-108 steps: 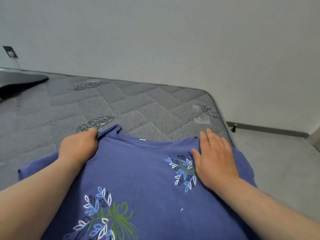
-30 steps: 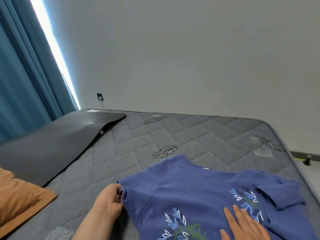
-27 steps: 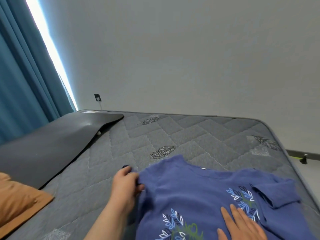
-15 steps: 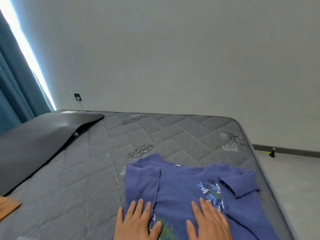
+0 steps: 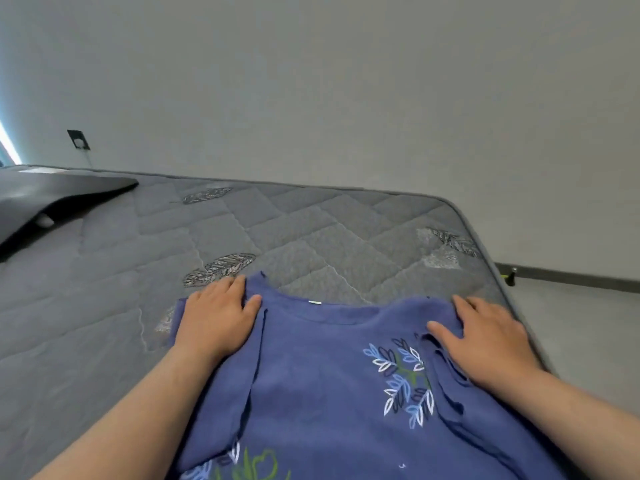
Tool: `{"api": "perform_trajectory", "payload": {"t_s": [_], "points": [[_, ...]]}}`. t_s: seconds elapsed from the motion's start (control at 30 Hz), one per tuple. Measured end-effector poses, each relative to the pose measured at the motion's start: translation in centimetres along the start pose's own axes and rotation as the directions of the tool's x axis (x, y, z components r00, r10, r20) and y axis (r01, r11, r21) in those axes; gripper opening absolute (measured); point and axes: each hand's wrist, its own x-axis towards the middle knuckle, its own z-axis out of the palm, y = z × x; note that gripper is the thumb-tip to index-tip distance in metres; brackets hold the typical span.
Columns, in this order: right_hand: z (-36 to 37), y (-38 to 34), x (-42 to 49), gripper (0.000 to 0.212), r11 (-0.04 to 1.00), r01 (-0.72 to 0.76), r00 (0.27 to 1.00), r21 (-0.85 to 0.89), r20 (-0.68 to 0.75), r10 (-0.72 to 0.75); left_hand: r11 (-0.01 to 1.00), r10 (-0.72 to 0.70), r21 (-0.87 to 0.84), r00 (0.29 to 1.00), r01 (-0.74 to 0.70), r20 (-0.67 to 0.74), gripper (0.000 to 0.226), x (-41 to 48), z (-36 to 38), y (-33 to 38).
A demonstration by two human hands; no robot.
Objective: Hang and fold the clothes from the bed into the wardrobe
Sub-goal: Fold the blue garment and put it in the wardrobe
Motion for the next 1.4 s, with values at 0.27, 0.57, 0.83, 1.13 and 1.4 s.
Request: {"api": "perform_trajectory", "payload": {"t_s": [0.27, 0.57, 0.83, 1.13, 1.4], "points": [[1.4, -0.6, 1.9, 0.04, 0.988, 0.148, 0.987, -0.036, -0.052, -0.15, 0.999, -0.027, -0.042, 0.988, 0.021, -0.15, 0.033, 2.0, 0.4, 0.3], [-7.4, 0.6, -3.7, 0.024, 0.977, 0.105, 0.986, 0.187, 0.105, -0.126, 0.974, 0.155, -0.197, 0.968, -0.116, 0.196, 0.019, -3.1, -9.5, 0.8], [-12.2, 3.0, -16.1, 0.019, 0.942, 0.152, 0.977, 0.298, 0.099, -0.189, 0.924, 0.251, -0.329, 0.958, -0.195, 0.139, 0.023, -16.3, -14.2, -1.8], [-12.2, 4.9, -34.9, 0.031, 0.938, 0.024, 0.954, 0.344, 0.273, -0.125, 0.924, 0.14, -0.378, 0.969, -0.053, 0.205, 0.03, -34.9, -15.8, -4.5], [-10.7, 8.0, -44.4, 0.043, 0.963, 0.035, 0.872, 0.266, 0.462, -0.16, 0.953, 0.249, -0.237, 0.93, -0.186, 0.269, 0.023, -44.3, -15.9, -8.2]]}}
